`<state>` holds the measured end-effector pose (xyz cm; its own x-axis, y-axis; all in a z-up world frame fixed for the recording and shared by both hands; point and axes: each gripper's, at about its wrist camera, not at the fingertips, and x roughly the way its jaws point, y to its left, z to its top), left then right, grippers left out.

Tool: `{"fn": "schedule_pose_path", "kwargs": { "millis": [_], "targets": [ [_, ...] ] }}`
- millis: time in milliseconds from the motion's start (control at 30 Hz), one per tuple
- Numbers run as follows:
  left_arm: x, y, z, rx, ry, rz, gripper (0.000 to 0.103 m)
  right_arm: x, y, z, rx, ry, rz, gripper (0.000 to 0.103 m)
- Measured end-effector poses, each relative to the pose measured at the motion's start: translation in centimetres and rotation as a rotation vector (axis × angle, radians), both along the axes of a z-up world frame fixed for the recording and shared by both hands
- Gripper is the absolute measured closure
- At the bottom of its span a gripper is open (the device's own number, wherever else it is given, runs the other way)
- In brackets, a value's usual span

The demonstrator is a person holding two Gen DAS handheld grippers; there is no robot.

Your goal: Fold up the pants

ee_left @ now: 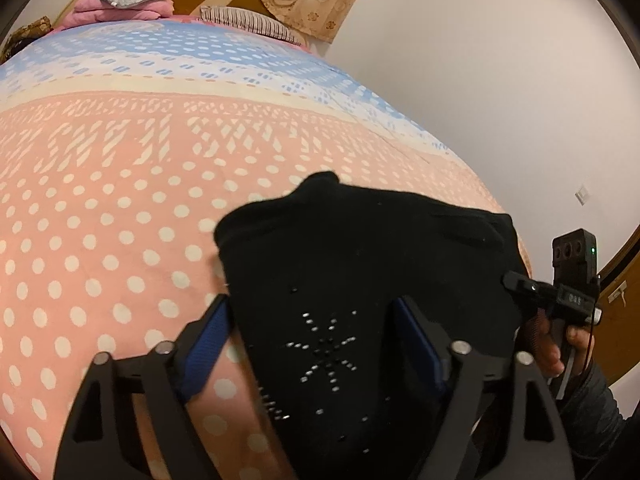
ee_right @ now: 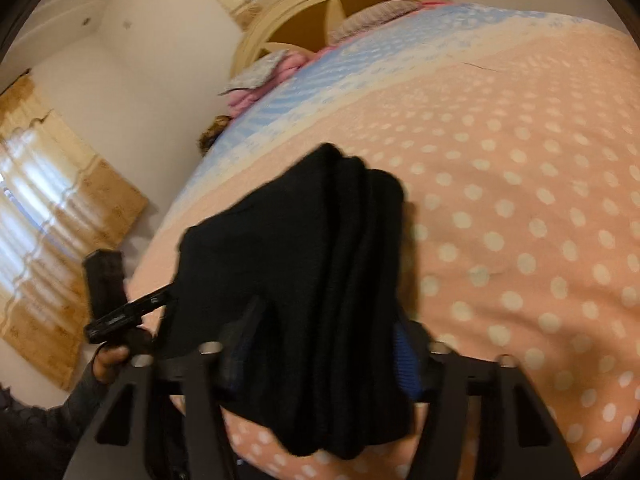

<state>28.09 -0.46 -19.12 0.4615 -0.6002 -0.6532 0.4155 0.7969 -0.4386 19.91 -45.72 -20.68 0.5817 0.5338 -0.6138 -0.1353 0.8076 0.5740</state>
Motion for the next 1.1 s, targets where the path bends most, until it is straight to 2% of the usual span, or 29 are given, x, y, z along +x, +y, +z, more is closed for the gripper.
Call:
{"fn": "schedule_pose_path", "kwargs": {
  "millis": [100, 167, 233, 333, 467, 600, 733, 900, 1100],
  "targets": [
    [-0.1, 0.7, 0.2, -0.008, -0.007, 0.005, 0.05, 0.1, -1.0, -0.5, 0.107, 0.007, -0.029, 0.068],
    [-0.1, 1.0, 0.4, -0.038, -0.001, -0.023, 0.074, -0.4, -0.4, -0.4, 0.075, -0.008, -0.026, 0.069],
    [0.0, 1.0, 0.3, -0.067, 0.018, -0.037, 0.078, -0.7, -0.1, -0.2, 0.066, -0.017, -0.029, 0.072],
    [-0.3, 0.5, 0.4, -0.046, -0.009, -0.05, 0.081, -0.4, 0.3, 0.0, 0.063, -0.021, -0.033, 0.072],
    [-0.1, 1.0, 0.7, -0.082, -0.002, -0.043, 0.084, 0.1, 0.7, 0.1, 0.065, -0.023, -0.031, 0.073],
    [-0.7, 1.5, 2.1, -0.109, -0.043, -0.037, 0.085, -0.4, 0.1, 0.7, 0.063, -0.054, -0.019, 0.074],
    [-0.8, 1.6, 3.2, -0.124, -0.074, -0.032, 0.086, -0.7, 0.8, 3.0, 0.041, -0.096, 0.006, 0.074],
    [-1.0, 3.2, 4.8, -0.134, -0.121, -0.002, 0.087, 0.6, 3.5, 5.9, 0.005, -0.14, 0.07, 0.074],
    [-0.3, 8.3, 6.4, -0.1, -0.177, 0.085, 0.087, 5.5, 8.7, 7.4, -0.003, -0.159, 0.17, 0.074]
  ]
}}
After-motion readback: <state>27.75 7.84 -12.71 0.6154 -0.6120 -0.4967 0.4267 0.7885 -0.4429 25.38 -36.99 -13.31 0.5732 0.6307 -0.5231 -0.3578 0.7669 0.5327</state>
